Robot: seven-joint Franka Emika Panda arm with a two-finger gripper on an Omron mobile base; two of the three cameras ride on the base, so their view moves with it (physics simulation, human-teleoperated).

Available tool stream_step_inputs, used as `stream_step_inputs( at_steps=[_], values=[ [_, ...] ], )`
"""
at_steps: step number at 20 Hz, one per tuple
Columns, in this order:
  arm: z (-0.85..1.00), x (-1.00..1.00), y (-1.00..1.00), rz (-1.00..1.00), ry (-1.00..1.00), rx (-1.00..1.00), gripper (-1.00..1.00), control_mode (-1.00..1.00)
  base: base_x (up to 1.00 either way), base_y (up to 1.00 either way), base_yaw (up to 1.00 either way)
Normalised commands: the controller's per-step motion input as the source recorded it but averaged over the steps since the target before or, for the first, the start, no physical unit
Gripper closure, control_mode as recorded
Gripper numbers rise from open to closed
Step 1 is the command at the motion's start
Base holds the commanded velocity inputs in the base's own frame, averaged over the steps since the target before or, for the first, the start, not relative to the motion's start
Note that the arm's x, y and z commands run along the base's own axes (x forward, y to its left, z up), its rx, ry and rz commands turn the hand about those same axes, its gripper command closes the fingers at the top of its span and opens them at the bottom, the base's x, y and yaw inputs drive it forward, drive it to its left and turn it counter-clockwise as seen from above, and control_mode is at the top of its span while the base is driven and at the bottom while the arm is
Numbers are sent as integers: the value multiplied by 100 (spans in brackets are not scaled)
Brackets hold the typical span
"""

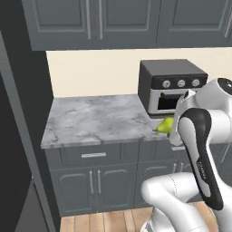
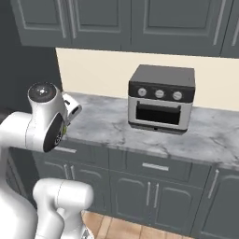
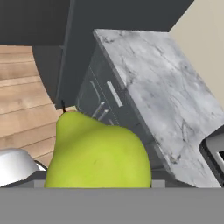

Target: Place the pear in the correct fridge rack based on whether it is a fruit or vegetable. Finally, close the fridge door.

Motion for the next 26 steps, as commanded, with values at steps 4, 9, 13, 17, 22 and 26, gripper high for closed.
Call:
stream_step_inputs(
  at_steps=[4, 9, 13, 17, 22, 26],
  values=[
    [0, 0, 0, 0, 0, 0, 100, 100, -81, -25, 35],
    [0, 0, 0, 0, 0, 0, 100, 100, -81, -39, 46],
    [0, 0, 0, 0, 0, 0, 100, 100, -89, -42, 53],
    [0, 0, 0, 0, 0, 0, 100, 100, -76, -9, 57],
    [0, 0, 0, 0, 0, 0, 100, 100, -52, 1, 71],
    [0, 0, 0, 0, 0, 0, 100, 100, -22, -29, 86]
  ],
)
